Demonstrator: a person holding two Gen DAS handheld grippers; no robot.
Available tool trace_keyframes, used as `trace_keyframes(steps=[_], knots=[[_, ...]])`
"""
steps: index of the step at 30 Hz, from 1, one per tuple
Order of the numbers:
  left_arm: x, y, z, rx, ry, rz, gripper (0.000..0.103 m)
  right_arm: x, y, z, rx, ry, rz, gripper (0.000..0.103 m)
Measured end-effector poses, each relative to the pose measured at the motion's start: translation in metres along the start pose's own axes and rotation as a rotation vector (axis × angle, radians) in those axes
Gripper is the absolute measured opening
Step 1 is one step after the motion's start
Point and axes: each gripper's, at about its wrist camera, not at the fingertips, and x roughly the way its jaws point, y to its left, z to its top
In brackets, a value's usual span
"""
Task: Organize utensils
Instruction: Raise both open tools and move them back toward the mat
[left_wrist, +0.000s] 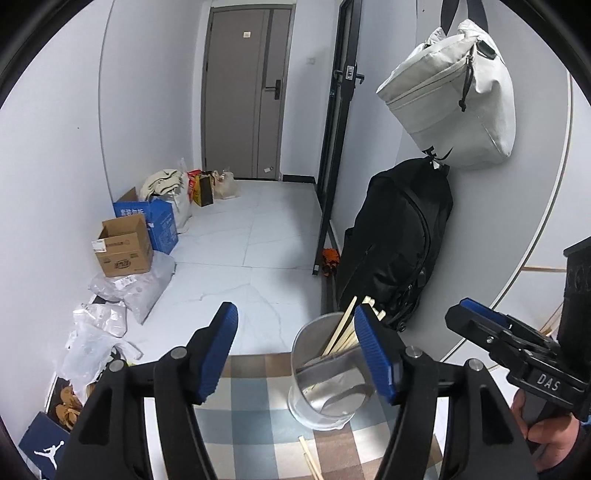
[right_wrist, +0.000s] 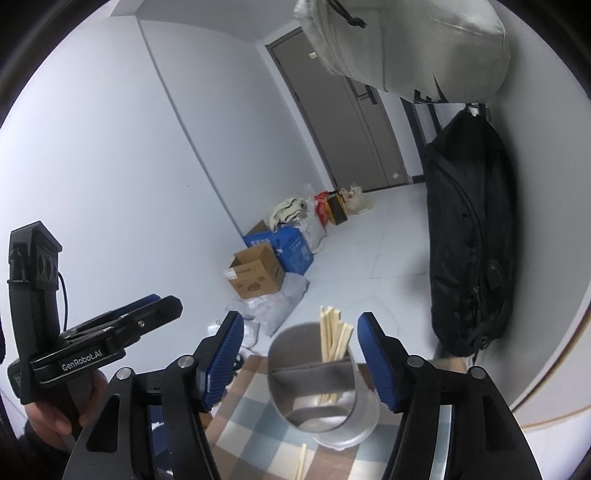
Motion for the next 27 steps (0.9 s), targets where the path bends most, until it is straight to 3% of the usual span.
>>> trace_keyframes(steps=[8, 12, 19, 27], knots=[[-0.017, -0.006, -0.027, 0.031, 0.004, 0.069, 0.066, -0.017, 0.018, -0.026, -0.037, 0.01, 0.007, 0.068], [-0.021, -0.005, -0.043, 0.039, 0.006, 0.101, 0.076, -0.02, 0.024, -0.044, -0.056, 0.027, -0.001, 0.073], [-0.018, 0.01, -0.076, -0.001, 0.006, 0.123, 0.076, -0.018, 0.029, -0.078, -0.068, 0.073, -0.02, 0.083], [0.004, 0.027, -0.116, -0.068, 0.098, 0.125, 0.077, 0.002, 0.028, -0.119, -0.086, 0.18, -0.053, 0.085]])
